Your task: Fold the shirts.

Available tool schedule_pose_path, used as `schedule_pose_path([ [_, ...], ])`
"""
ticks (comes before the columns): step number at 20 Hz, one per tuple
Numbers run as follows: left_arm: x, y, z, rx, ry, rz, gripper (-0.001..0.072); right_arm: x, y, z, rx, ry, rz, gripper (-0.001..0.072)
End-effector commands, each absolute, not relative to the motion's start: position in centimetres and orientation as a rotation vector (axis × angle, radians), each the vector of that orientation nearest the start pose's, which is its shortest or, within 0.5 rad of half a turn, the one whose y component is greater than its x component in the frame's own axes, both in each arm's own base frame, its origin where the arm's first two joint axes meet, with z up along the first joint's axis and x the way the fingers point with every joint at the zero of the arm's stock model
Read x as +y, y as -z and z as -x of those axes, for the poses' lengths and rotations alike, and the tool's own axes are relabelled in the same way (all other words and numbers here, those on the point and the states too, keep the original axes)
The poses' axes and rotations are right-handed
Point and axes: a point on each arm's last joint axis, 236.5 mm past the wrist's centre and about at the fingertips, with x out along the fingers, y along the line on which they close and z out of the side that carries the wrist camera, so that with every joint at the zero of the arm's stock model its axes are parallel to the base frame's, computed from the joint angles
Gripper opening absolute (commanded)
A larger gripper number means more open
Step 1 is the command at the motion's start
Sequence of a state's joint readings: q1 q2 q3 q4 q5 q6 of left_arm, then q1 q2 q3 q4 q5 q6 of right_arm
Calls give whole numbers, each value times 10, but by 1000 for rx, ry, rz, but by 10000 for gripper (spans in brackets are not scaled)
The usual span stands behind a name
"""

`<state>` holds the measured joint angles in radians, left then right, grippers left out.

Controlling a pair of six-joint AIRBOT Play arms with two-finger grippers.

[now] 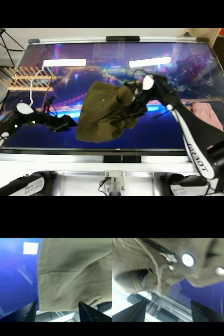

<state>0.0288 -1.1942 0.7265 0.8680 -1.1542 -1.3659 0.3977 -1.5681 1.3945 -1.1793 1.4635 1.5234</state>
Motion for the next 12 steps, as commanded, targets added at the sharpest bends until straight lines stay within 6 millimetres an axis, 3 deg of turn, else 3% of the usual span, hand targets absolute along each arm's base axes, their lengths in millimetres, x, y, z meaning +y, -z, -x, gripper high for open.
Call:
schedule_pose_path([
  [1,-138,69,-259,1501,393,590,585,254,43,-302,1684,-628,23,649],
  [4,-141,69,-259,1499,400,577,585,257,64,-308,1714,-561,-28,645],
  [5,-141,69,-260,1495,398,577,585,257,69,-309,1722,-550,-34,513],
  [6,-141,69,-260,1494,397,577,585,257,71,-308,1729,-542,-38,161],
  [7,-141,69,-260,1493,397,577,585,258,68,-309,1731,-531,-52,138],
  [9,-141,67,-262,1488,399,575,585,260,42,-312,1695,-585,-16,137],
  [10,-141,64,-266,1478,403,573,585,261,17,-319,1639,-623,20,137],
  [12,-142,51,-278,1443,418,561,585,263,-51,-337,1468,-678,69,137],
])
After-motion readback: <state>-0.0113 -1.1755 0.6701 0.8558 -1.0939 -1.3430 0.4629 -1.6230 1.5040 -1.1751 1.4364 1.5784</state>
